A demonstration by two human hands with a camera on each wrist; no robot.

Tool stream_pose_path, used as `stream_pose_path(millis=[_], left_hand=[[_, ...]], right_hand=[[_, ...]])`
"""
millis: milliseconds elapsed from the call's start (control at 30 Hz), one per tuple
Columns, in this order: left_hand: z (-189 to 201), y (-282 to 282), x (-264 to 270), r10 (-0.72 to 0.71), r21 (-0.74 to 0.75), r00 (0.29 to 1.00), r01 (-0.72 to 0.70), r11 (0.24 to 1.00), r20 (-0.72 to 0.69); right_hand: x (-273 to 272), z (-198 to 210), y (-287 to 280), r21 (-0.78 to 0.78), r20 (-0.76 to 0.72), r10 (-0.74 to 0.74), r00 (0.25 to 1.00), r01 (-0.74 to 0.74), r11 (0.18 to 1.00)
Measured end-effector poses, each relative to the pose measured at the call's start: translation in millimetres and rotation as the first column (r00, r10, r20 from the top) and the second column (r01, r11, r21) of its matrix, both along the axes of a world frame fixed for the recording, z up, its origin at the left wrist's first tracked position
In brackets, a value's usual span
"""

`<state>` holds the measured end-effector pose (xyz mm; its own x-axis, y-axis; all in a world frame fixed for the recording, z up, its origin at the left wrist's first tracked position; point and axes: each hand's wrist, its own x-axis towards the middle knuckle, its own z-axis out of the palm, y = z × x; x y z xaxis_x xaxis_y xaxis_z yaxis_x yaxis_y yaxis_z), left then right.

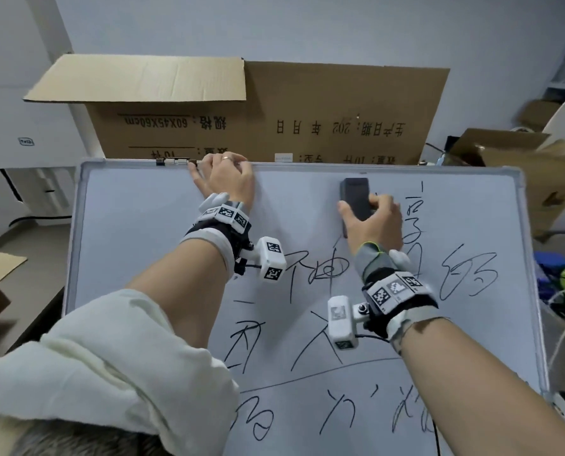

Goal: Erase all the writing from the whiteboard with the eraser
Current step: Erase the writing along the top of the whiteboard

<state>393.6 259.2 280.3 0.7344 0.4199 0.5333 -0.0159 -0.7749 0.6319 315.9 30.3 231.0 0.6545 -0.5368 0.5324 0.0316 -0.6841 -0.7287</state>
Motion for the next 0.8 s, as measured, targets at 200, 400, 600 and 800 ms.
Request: stream_pose_path(millis=[200, 400, 600, 800], left_hand=[[5, -43, 3, 0.062, 0.046, 0.988, -0.056, 0.997, -0.141], [4, -33, 4, -0.008, 0.082, 0.979, 0.025, 0.996, -0.206], [3, -16, 4, -0.012, 0.079, 0.976, 0.030, 0.996, -0.215], [1, -26, 4, -0.026, 0.040, 0.986, 0.033, 0.999, -0.163]], right_hand=[[12, 4, -67, 0.074, 0.034, -0.073, 0.997, 0.071, 0.995], [25, 7, -9, -0.144, 0.021, 0.245, 0.969, -0.239, 0.960], [25, 7, 43, -0.257, -0.012, 0.353, 0.936, -0.344, 0.903], [27, 17, -21, -0.076, 0.012, 0.054, 0.998, -0.053, 0.996]])
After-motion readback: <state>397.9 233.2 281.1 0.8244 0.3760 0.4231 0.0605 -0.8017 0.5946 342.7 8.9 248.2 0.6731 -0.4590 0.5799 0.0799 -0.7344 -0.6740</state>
